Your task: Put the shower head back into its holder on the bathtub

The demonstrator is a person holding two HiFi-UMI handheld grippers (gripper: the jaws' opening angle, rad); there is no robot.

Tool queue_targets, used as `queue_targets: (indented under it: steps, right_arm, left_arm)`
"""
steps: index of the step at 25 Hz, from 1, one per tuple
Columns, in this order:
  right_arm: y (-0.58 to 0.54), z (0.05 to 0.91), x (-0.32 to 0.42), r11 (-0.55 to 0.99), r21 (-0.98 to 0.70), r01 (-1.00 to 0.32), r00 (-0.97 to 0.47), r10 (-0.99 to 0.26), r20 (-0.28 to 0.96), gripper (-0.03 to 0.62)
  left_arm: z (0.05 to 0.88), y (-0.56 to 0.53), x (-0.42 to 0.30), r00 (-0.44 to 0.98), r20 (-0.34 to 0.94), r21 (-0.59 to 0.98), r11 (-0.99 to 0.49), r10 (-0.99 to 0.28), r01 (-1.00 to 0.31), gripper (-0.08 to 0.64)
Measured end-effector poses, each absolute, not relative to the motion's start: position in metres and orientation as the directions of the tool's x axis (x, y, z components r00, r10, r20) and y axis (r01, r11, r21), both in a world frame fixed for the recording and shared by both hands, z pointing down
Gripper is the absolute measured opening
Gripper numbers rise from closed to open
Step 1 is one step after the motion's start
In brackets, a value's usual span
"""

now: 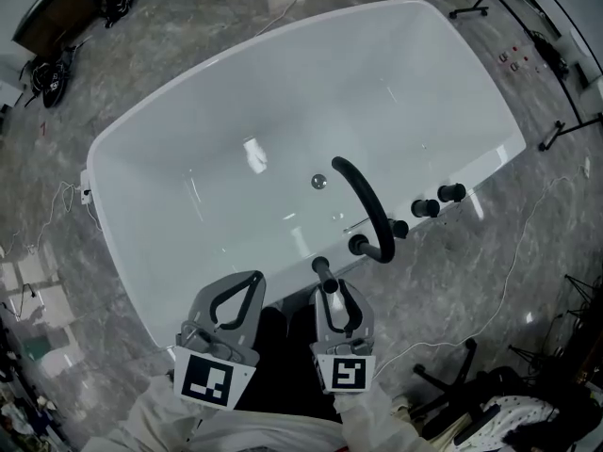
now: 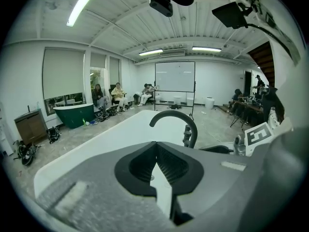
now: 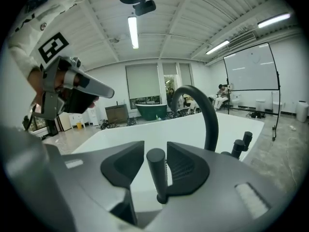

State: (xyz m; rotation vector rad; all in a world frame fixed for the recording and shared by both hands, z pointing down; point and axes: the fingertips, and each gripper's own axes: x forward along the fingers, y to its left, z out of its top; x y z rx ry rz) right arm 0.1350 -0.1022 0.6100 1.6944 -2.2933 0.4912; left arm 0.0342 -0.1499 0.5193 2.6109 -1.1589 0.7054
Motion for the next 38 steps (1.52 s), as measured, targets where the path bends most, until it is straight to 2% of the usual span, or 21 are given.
queue_targets:
  steps: [8,17,22,29,38]
  right_arm:
    - [-0.110,0.551,0.178,0.288,-0.201,-0.936,-0.344,-0.873,0.347,0.103]
    - [-0.114,0.491,0.244,0.221,-0.147,-0.964,-0.257,-0.917,0.305,0.011]
    - [-0.099,0.474,0.251,0.161,-0.144,-0.976,-0.199,-0.931,0.306,0.006]
    - [-0.068,0.429,0.218,0.068,-0.081,-0.994,-0.087,-0.959,0.269,0.006]
    - [-0.011,0.384,0.117,-0.076,-0.057,-0.996,0.063,-0.978,0.200,0.006]
  left_arm:
    - [0.496,-0.161,0.061,0.522,0.483,-0.011,-0.600,-0.704,-0.800,-0.008]
    - [0.456,-0.169,0.087,0.547,0.451,-0.051,-0.632,-0.706,-0.773,-0.008]
    - [0.441,-0.163,0.088,0.584,0.424,-0.054,-0.663,-0.693,-0.747,-0.008]
    - [0.405,-0.141,0.051,0.674,0.323,-0.058,-0.724,-0.665,-0.687,-0.008]
    - [0.363,-0.095,-0.049,0.760,0.204,-0.070,-0.784,-0.617,-0.617,-0.008]
